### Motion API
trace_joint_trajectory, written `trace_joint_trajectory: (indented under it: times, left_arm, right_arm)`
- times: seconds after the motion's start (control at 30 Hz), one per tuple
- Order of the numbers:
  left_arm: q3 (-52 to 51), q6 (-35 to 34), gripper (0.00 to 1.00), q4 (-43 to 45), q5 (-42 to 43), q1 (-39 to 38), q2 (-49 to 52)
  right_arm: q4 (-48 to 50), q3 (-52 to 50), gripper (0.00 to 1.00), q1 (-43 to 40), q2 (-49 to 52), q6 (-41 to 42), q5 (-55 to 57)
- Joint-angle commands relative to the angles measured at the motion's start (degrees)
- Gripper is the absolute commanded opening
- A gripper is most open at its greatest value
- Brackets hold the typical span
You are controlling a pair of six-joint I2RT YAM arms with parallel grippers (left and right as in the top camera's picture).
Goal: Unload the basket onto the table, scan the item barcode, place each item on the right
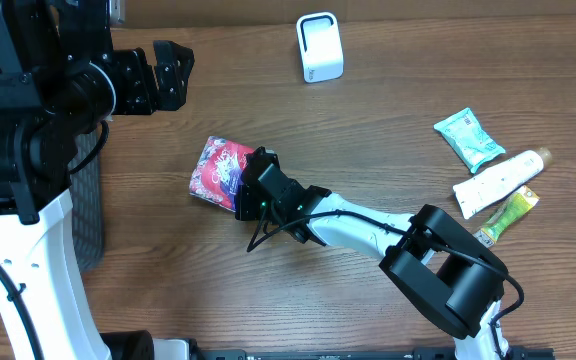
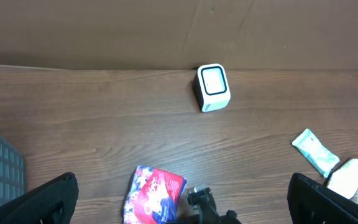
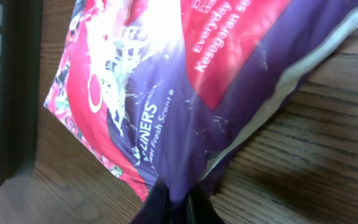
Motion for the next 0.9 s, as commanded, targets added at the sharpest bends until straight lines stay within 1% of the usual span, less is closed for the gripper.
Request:
trace_joint_trajectory:
  times: [0.0,0.1,0.2,0.37,0.57,0.67,0.73,0.8,0.87]
  left_arm:
    - [0.57,0.92,1.0,0.2,-0.11,-0.02,0.35]
    - [0.57,0.92,1.0,0.2,-0.11,-0.02,0.35]
    - [0.57,0.92,0.99,0.22,-0.11,-0.02,0.35]
    - [0.57,0.92,1.0,0.2,-0.11,-0.02,0.35]
    - [0.57,0.92,0.99,0.2,-0.11,-0.02,0.37]
    - [0.57,0.92,1.0,0.2,-0.11,-0.02,0.37]
    - [0.57,0.92,1.0,0.2,-0.11,-0.02,0.37]
    - [0.57,0.92,1.0,0.2,-0.11,-0.02,0.37]
    - [0.57,0.92,1.0,0.2,-0.11,-0.02,0.37]
  right_arm:
    - [-2.29,0.57,0.04,-1.11,0.24,0.15,0.83]
    - [-6.43,0.57,0.04,-3.06,-3.34,-1.62,0.83]
    - [-10.91,0.57,0.04,-5.35,-8.81,-7.3,0.85]
    - [-21.03,0.57,0.04,-9.03,-18.95,-19.54,1.84]
    - [-35.43,0.63,0.04,-9.7,-28.39,-29.88,19.12]
    - [-41.72,0.66,0.04,-8.17,-29.33,-32.5,29.24]
    - [-45.83,0.66,0.04,-7.02,-28.87,-32.5,35.3]
    - [-48.76,0.66,0.04,-5.86,-28.04,-32.46,37.48]
    - [-49.51,0.61,0.04,-4.76,-27.04,-32.37,36.65]
